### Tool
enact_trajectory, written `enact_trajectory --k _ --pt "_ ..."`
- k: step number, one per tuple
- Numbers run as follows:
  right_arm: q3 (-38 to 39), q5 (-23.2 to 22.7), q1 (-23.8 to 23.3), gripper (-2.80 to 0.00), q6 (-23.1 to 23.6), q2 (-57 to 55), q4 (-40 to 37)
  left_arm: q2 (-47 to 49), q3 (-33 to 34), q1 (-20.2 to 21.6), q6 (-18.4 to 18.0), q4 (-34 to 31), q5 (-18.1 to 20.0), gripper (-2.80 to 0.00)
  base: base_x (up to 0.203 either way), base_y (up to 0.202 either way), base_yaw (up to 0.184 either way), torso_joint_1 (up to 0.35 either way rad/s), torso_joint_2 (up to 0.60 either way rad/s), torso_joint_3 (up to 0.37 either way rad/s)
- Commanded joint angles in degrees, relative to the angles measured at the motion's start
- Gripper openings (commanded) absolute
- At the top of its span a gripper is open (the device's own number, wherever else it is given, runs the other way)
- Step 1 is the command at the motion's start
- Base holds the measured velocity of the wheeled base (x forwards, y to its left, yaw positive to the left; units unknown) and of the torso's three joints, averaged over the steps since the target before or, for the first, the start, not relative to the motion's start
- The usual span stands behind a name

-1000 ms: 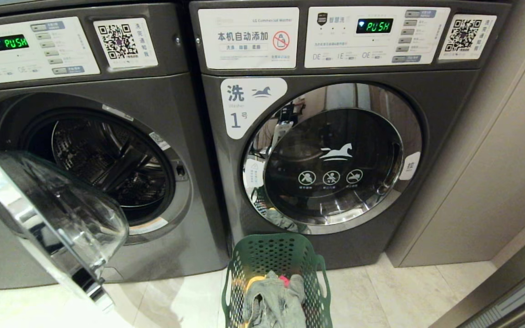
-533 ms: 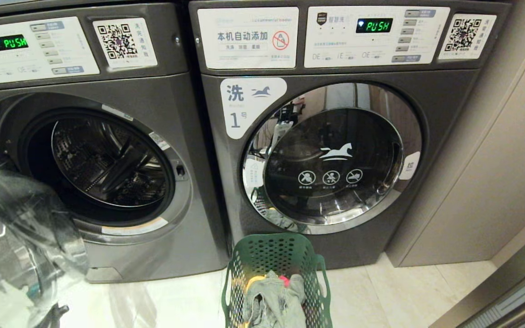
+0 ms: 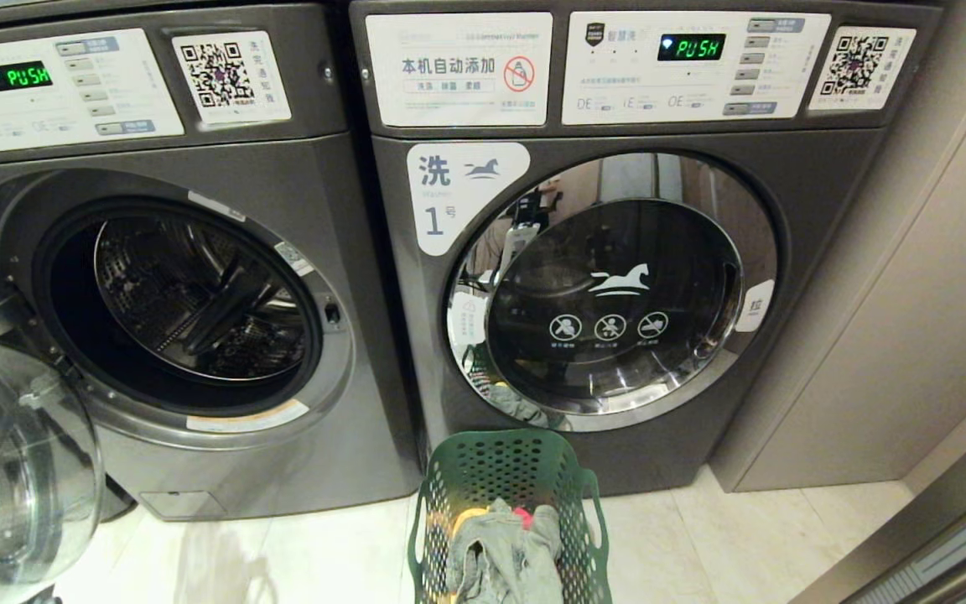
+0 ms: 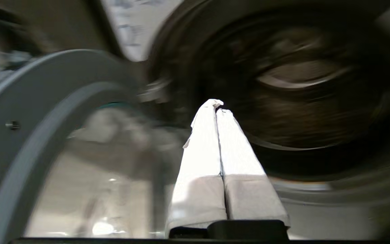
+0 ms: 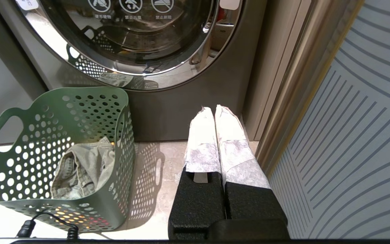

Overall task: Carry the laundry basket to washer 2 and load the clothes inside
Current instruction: Open the lid of the washing machine

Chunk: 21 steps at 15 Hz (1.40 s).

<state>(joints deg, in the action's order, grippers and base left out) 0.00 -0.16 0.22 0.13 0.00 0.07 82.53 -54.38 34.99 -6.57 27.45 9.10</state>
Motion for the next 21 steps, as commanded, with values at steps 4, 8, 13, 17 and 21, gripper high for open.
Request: enact_trajectory --k 4,8,13,17,21 --pt "0.0 0.07 0.04 -2.8 0.04 -0.09 0.01 16.46 4.34 5.22 -15.98 15.68 -26.04 -2.8 0.0 0.0 0.0 0.0 0.0 0.0" --pt "0.0 -0.02 0.04 -2.8 -0.04 -0.09 0.01 21.82 -0.67 11.27 -16.5 16.21 -27.06 -2.8 0.0 0.0 0.0 0.0 0.0 0.0" --pt "0.0 -0.02 0.04 -2.8 0.04 -0.09 0.01 28.97 -9.1 19.78 -16.36 16.25 -26.78 -2.8 0.0 0.0 0.0 0.0 0.0 0.0" --pt "0.0 -0.02 0.04 -2.8 0.04 -0.09 0.01 21.09 -5.9 19.1 -13.8 14.74 -25.05 -2.8 0.0 0.0 0.0 0.0 0.0 0.0" --pt "0.0 -0.02 0.04 -2.8 0.04 -0.09 0.01 -0.48 9.76 6.27 -5.34 11.31 -15.86 -2.8 0.0 0.0 0.0 0.0 0.0 0.0"
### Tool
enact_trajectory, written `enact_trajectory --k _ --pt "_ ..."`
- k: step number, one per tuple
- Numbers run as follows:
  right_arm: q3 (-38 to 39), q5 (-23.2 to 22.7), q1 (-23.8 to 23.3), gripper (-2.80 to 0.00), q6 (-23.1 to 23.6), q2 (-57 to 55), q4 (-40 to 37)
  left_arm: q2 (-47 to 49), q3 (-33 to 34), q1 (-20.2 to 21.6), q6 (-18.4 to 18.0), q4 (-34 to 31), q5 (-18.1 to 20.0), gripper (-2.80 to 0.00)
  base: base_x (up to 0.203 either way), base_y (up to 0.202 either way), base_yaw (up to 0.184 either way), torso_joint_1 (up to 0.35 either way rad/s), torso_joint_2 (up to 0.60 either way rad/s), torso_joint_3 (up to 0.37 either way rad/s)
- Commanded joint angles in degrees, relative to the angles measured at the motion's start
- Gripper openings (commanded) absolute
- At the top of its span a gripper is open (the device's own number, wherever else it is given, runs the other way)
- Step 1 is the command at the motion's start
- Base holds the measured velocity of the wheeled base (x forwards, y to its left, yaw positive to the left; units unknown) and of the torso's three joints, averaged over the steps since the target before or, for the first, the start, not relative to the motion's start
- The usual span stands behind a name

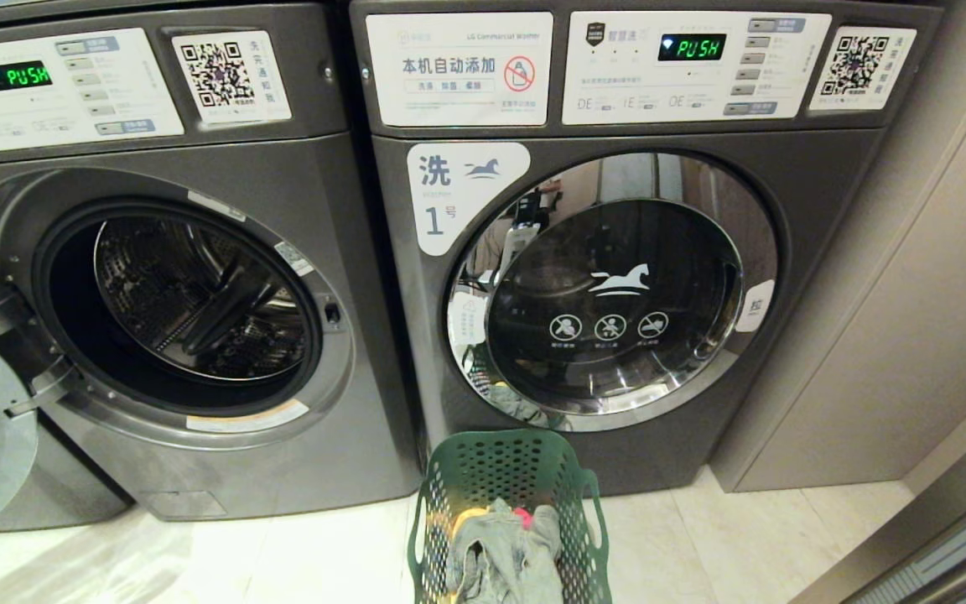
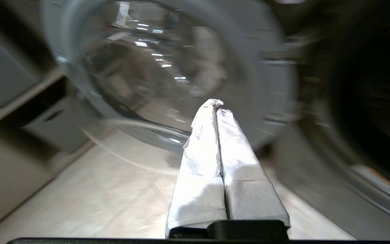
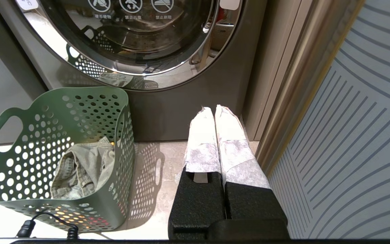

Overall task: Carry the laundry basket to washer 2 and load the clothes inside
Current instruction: Open the lid of the washing machine

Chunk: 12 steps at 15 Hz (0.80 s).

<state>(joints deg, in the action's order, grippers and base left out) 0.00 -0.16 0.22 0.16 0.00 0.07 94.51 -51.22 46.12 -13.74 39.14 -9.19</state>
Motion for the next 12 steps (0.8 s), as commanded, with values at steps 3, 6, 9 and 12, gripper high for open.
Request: enact_trajectory --k 3,6,9,12 --pt "0.0 -0.02 0.04 -2.8 0.02 -0.09 0.01 -33.66 24.12 -19.5 5.23 -6.36 8.36 -2.8 0.0 0.0 0.0 0.0 0.0 0.0" --pt "0.0 -0.02 0.04 -2.8 0.02 -0.09 0.01 -53.68 37.48 -30.37 6.88 -16.2 10.85 -2.8 0.0 0.0 0.0 0.0 0.0 0.0" --pt "0.0 0.03 0.04 -2.8 -0.03 -0.09 0.01 -71.81 46.83 -38.8 7.08 -29.49 11.33 -2.8 0.0 0.0 0.0 0.0 0.0 0.0" --pt "0.0 -0.02 0.04 -2.8 -0.07 -0.09 0.01 -80.22 49.42 -49.11 7.09 -38.63 11.21 -2.8 0.0 0.0 0.0 0.0 0.0 0.0"
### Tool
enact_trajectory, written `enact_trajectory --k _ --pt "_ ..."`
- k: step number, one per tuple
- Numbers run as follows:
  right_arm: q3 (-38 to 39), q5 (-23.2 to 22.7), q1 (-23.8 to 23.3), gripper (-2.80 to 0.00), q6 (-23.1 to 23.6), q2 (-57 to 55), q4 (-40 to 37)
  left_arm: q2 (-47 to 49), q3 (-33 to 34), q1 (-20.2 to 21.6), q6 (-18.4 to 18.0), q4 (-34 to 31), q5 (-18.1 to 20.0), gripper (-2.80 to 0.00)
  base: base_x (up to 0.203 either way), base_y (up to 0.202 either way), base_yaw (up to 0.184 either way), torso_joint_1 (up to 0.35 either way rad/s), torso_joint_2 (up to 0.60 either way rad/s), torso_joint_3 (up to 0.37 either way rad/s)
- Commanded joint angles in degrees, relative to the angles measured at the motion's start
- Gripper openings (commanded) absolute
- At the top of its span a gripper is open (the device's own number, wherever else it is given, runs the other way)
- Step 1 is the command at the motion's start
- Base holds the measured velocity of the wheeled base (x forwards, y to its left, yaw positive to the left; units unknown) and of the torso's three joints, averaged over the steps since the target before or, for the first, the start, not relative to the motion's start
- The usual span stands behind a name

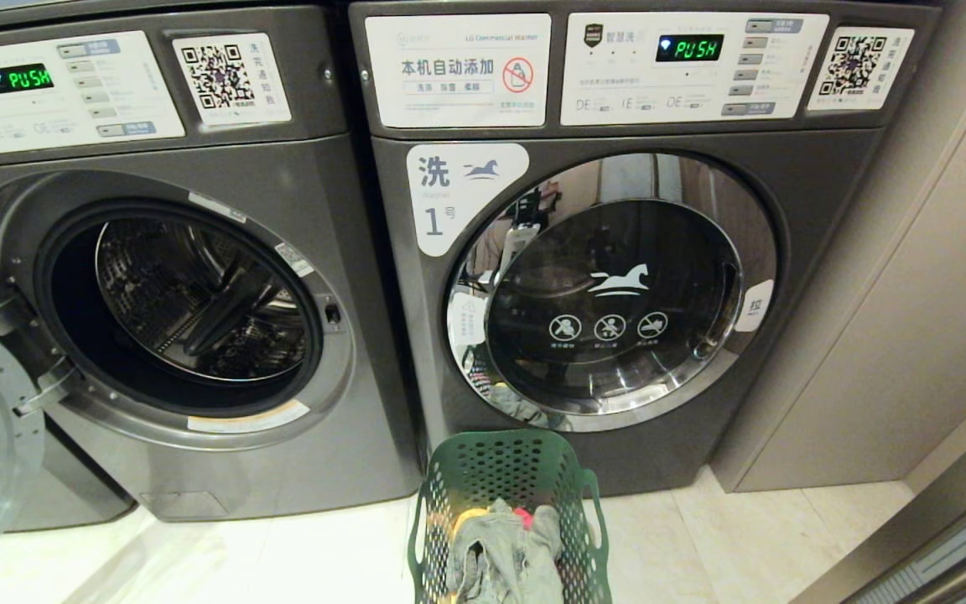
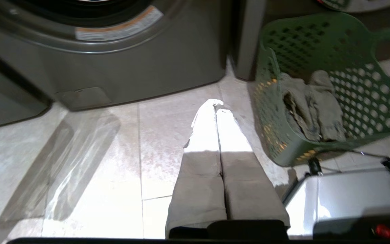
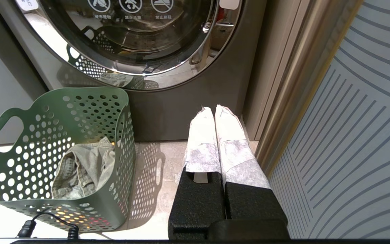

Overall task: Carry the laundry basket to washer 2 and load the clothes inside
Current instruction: Place the clothes into the washing machine

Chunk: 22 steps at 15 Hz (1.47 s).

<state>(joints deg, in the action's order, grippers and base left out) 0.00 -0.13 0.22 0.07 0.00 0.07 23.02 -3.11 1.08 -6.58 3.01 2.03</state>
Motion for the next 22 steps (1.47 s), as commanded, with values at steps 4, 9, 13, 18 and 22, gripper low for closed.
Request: enact_trajectory --k 4,9,13,18,22 --pt "0.0 -0.11 0.04 -2.8 -0.32 -0.09 0.01 -22.56 2.4 -1.87 0.8 -4.03 -0.14 -2.8 0.0 0.0 0.0 0.0 0.0 0.0" --pt "0.0 0.05 0.04 -2.8 -1.22 -0.09 0.1 -22.93 3.11 -1.26 6.23 -2.57 -2.03 -2.8 0.0 0.0 0.0 0.0 0.0 0.0" --pt "0.0 0.05 0.04 -2.8 -1.22 -0.09 0.02 -22.93 3.11 -1.26 6.93 -2.58 -2.12 -2.8 0.0 0.0 0.0 0.0 0.0 0.0" --pt "0.0 0.05 0.04 -2.8 -1.22 -0.09 0.01 -22.93 3.11 -1.26 6.85 -2.57 -2.12 -2.8 0.0 0.0 0.0 0.0 0.0 0.0" --pt "0.0 0.05 0.04 -2.8 -1.22 -0.09 0.01 -22.93 3.03 -1.26 6.76 -2.81 -2.12 -2.8 0.003 0.131 -0.003 0.003 0.0 0.003"
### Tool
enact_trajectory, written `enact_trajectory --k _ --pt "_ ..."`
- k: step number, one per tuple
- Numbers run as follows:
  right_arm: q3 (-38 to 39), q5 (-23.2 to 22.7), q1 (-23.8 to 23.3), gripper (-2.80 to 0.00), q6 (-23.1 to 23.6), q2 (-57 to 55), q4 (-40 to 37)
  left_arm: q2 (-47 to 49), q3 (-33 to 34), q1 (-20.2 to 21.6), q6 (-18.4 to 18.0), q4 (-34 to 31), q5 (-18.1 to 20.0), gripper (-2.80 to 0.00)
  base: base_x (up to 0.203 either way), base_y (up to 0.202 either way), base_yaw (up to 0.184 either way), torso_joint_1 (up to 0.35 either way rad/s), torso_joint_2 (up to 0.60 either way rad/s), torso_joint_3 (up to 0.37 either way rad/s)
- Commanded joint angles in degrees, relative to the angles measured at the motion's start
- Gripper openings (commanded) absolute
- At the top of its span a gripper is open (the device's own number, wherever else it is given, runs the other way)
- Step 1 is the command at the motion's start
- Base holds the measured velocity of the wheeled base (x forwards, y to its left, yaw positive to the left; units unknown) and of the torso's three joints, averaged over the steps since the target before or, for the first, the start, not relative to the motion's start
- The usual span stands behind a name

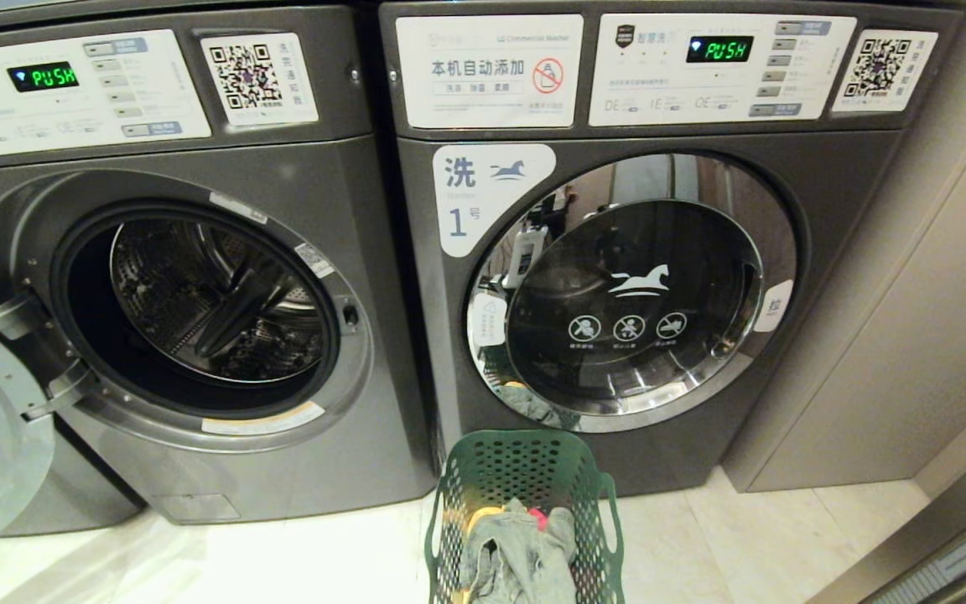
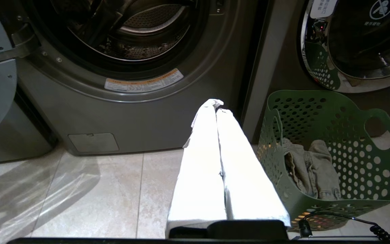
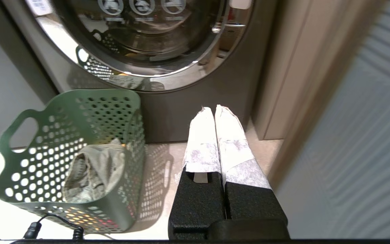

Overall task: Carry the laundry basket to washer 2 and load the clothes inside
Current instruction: Place the clothes into the washing machine

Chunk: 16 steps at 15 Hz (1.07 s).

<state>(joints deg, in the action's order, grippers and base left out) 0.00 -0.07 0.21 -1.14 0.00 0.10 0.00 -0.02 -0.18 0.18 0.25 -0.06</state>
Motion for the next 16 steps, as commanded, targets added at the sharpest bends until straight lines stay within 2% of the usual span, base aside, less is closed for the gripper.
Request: enact_trajectory --k 1,16 --pt "0.0 -0.01 0.06 -2.8 0.06 -0.09 -0.01 0.09 -0.06 0.01 -0.01 -0.07 0.05 -2.8 0.0 0.197 -0.001 -0.001 0.01 0.0" --pt "0.0 -0.01 0.06 -2.8 0.0 -0.09 -0.01 0.09 0.02 0.01 -0.01 0.19 -0.03 -2.8 0.0 0.197 -0.002 0.003 0.0 0.004"
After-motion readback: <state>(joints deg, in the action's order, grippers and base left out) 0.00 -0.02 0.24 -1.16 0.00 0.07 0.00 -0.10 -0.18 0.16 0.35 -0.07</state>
